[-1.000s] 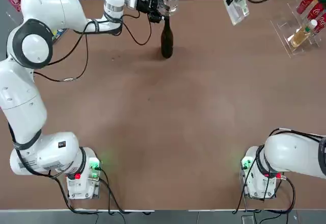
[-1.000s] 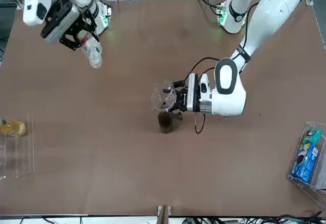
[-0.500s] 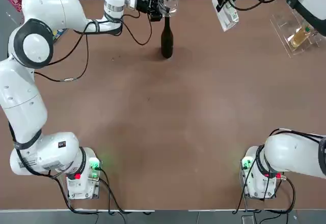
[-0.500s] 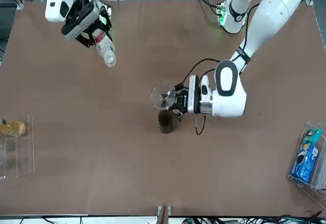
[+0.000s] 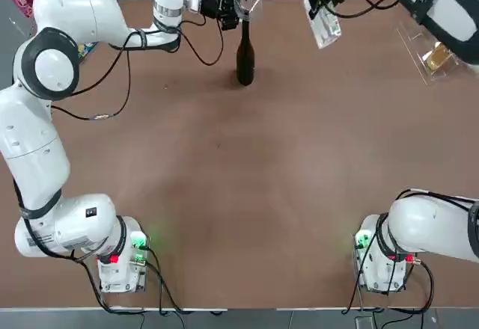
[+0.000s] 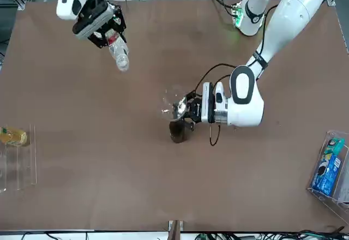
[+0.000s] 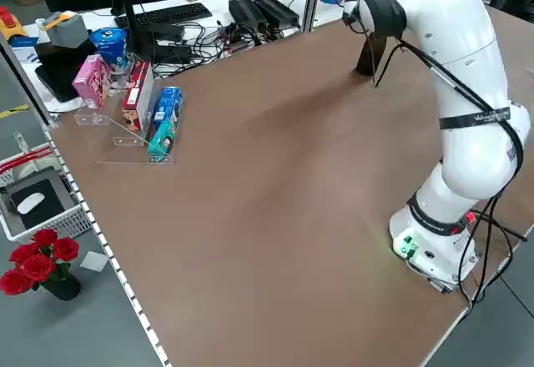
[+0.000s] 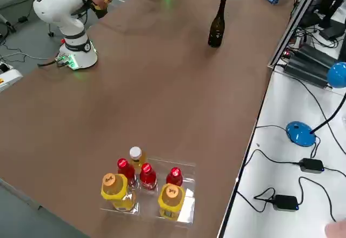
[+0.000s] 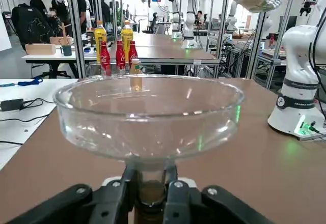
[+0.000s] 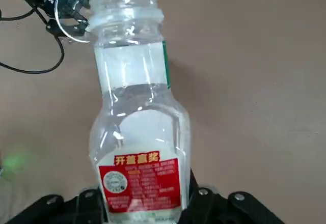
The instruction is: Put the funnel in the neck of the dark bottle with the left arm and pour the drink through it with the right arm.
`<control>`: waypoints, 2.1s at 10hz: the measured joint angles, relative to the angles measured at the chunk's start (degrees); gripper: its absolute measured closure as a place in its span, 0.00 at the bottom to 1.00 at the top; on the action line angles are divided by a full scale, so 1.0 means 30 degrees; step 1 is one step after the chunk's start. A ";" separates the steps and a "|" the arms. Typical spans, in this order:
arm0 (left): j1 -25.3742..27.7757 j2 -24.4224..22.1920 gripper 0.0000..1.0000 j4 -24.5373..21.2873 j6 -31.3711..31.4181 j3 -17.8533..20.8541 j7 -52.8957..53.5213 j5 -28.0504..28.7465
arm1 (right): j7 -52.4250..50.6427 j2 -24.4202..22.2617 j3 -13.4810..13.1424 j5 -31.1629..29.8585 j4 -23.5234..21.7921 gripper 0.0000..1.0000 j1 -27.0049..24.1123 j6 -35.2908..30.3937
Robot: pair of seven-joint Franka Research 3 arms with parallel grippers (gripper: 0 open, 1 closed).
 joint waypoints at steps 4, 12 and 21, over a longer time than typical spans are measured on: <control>-0.0007 0.0015 0.75 0.0000 0.0126 0.0001 -0.0026 -0.0166 | 0.3856 0.1064 0.2446 -0.1903 -0.0017 0.47 0.0017 0.1473; -0.0010 0.0050 0.75 0.0001 0.0154 0.0001 -0.0025 -0.0279 | 1.0691 0.7734 0.5791 -0.7947 0.4124 0.48 0.0428 0.2046; -0.0004 0.0147 0.75 0.0016 0.0154 -0.0001 -0.0025 -0.0548 | 1.3967 1.0808 0.6542 -0.7978 0.7136 0.48 0.1310 -0.0278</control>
